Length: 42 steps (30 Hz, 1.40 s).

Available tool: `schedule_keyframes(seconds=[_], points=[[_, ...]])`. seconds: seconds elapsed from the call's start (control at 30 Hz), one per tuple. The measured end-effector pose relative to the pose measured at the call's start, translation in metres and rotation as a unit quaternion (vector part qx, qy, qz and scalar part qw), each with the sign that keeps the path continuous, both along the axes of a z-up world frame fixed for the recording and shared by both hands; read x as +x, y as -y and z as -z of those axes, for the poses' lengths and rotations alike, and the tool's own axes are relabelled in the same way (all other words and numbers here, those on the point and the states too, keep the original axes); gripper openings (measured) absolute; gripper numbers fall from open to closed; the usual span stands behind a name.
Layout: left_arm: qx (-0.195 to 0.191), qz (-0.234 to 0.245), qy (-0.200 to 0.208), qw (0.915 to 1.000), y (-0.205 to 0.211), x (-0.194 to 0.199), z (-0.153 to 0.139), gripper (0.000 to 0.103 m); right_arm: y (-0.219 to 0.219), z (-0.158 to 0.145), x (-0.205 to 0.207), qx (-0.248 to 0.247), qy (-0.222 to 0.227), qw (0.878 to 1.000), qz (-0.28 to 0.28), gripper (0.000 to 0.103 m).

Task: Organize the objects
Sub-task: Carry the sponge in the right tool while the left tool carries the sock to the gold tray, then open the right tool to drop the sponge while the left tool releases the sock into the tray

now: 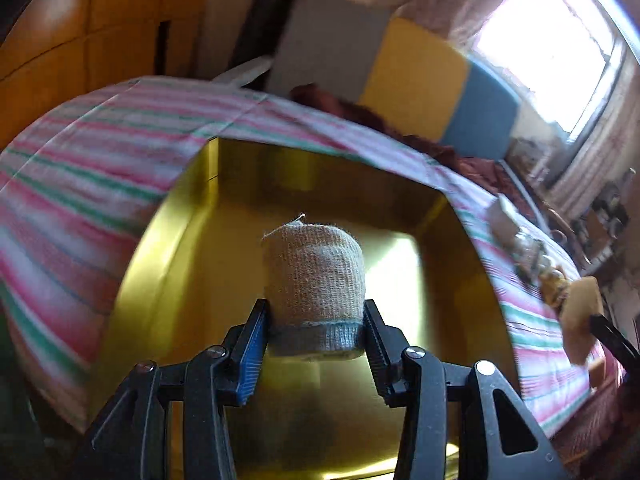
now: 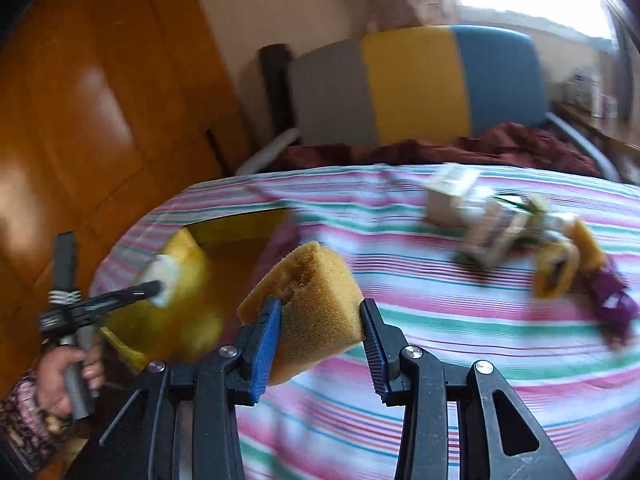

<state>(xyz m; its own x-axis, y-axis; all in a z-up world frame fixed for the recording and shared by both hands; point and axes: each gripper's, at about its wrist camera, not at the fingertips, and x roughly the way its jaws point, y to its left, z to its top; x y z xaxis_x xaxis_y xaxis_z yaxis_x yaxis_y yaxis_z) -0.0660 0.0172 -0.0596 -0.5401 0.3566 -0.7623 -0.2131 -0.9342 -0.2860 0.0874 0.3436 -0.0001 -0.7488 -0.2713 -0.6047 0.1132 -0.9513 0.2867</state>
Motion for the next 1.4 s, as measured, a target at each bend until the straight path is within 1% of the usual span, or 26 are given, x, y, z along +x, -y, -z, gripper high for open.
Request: schedule_keyframes(seconds=[0.07,0.17,0.23,0.3,0.4,0.5,0.6,0.67,0.77,0.83,0.9,1.03,1.2,1.27,1.3,1.33,1.4], points=[[-0.017,-0.014,0.011,0.9997,0.004,-0.003,0.004,0.046,0.02,-0.002,-0.006,-0.005,0.002,1.0,-0.024,0.041],[-0.051,-0.025,0.013,0.9983,0.007,-0.006,0.006,0.046,0.058,-0.003,-0.014,-0.003,0.003,0.998,-0.064,0.041],[-0.062,-0.027,0.018,0.9975,0.01,-0.008,0.01,0.046,0.08,-0.002,-0.018,-0.005,0.005,0.996,-0.087,0.041],[-0.065,-0.033,0.028,0.997,0.014,-0.011,0.014,0.046,0.097,0.001,-0.021,-0.005,0.008,0.994,-0.104,0.041],[-0.057,-0.044,0.049,0.9962,0.022,-0.016,0.023,0.048,0.114,0.007,-0.023,-0.005,0.017,0.993,-0.117,0.041],[-0.042,-0.057,0.058,0.9958,0.026,-0.019,0.018,0.051,0.119,0.015,-0.026,-0.005,0.031,0.992,-0.12,0.041],[-0.017,-0.08,0.019,0.9964,0.036,-0.011,-0.001,0.051,0.123,0.025,-0.029,-0.007,0.049,0.992,-0.119,0.041],[-0.005,-0.109,-0.018,0.9939,0.047,-0.005,-0.018,0.051,0.126,0.03,-0.032,-0.015,0.06,0.991,-0.121,0.041],[0.023,-0.15,-0.064,0.9863,0.065,0.006,-0.038,0.052,0.132,0.037,-0.041,-0.022,0.075,0.989,-0.126,0.041],[0.041,-0.178,-0.085,0.9795,0.079,0.011,-0.047,0.055,0.14,0.042,-0.047,-0.033,0.086,0.987,-0.135,0.041],[0.058,-0.199,-0.098,0.9733,0.09,0.013,-0.054,0.056,0.152,0.046,-0.054,-0.041,0.096,0.984,-0.147,0.041],[0.066,-0.207,-0.102,0.9708,0.098,0.014,-0.059,0.056,0.175,0.051,-0.063,-0.036,0.104,0.98,-0.167,0.041],[0.071,-0.203,-0.102,0.9714,0.093,0.014,-0.064,0.056,0.199,0.058,-0.071,-0.042,0.12,0.974,-0.186,0.042],[0.071,-0.198,-0.105,0.972,0.09,0.017,-0.066,0.056,0.206,0.062,-0.074,-0.053,0.129,0.971,-0.193,0.045],[0.07,-0.195,-0.106,0.9727,0.088,0.017,-0.066,0.056,0.208,0.065,-0.076,-0.06,0.138,0.969,-0.195,0.05],[0.07,-0.192,-0.105,0.9734,0.086,0.017,-0.067,0.056,0.211,0.068,-0.077,-0.065,0.145,0.968,-0.195,0.06],[0.07,-0.189,-0.104,0.9739,0.083,0.018,-0.067,0.056,0.211,0.07,-0.076,-0.077,0.147,0.967,-0.192,0.068]])
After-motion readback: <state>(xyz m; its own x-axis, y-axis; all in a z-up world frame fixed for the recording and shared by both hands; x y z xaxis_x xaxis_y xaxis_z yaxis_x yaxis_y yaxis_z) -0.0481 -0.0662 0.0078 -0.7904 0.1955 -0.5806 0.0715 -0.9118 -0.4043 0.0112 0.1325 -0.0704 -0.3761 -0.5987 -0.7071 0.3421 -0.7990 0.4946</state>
